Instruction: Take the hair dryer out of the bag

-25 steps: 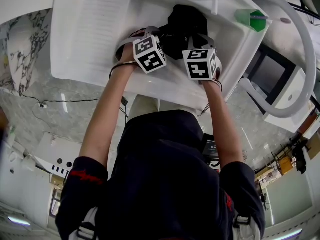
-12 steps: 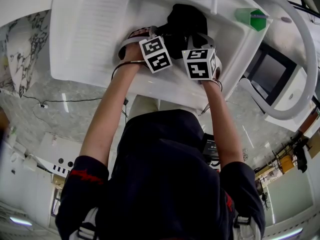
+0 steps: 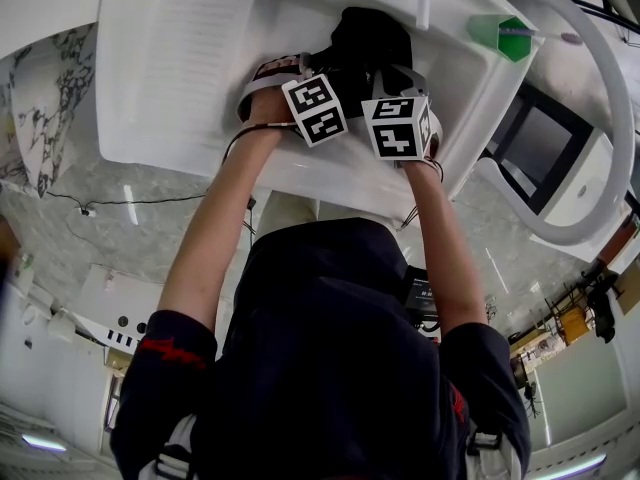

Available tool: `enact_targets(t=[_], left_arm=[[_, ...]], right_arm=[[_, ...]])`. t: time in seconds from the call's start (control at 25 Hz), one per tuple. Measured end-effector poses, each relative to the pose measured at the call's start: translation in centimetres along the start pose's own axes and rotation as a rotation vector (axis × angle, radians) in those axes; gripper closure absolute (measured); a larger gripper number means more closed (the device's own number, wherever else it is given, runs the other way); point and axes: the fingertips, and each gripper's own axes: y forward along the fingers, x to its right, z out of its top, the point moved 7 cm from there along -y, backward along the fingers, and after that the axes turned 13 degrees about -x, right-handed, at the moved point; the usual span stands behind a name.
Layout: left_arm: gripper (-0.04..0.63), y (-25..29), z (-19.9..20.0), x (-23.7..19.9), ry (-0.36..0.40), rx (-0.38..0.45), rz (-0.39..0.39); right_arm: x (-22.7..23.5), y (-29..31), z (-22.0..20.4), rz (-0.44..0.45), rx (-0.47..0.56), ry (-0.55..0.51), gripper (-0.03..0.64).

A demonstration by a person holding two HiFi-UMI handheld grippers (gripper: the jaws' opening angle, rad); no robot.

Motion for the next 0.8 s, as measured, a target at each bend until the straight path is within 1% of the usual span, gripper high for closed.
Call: enact_targets(t=[0.2,0.4,0.8], left_arm=[[0.374,0.04,0.02,-0.04,-0.006,0.008,-0.002],[0.377,-0.25,-0.20,-0.13,-0.020,0.014,-0.023],[0.377,-0.93,-0.74,-0.29,-0.080,0.011,-0.111]], right_arm=[[0.07,0.09,0.01,0.002,0.000,0.001,0.568],[-0.08,-0.12,0.08,-0.007,0.004,-0.008,0.568],[-0.20,-0.69,0.34,-0.010,0.031,-0.016,0.568]])
